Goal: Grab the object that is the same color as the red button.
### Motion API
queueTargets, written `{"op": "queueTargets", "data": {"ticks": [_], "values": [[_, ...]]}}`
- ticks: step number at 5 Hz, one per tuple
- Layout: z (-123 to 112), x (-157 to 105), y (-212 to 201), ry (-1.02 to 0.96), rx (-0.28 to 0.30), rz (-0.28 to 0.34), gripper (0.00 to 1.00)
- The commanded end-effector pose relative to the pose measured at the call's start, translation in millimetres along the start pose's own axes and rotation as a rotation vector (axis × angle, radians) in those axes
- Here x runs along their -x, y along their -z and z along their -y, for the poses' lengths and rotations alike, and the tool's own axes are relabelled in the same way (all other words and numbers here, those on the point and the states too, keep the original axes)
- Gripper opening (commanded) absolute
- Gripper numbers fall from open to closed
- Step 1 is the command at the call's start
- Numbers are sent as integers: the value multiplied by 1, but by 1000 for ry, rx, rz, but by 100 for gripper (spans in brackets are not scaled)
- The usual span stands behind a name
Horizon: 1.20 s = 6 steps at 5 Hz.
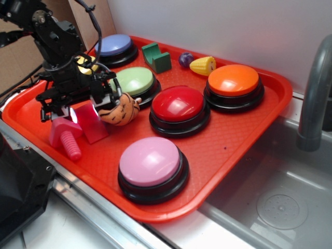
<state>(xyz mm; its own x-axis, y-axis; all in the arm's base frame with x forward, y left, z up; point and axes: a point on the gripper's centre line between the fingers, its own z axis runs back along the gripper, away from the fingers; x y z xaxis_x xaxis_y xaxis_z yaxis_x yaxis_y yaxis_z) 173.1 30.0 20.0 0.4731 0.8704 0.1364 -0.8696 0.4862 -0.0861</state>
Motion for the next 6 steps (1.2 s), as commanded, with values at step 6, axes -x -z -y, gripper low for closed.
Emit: {"op": "queueTargets", "data": {"ticks": [6], "values": [[29,31,-138,980,86,-80,0]]}}
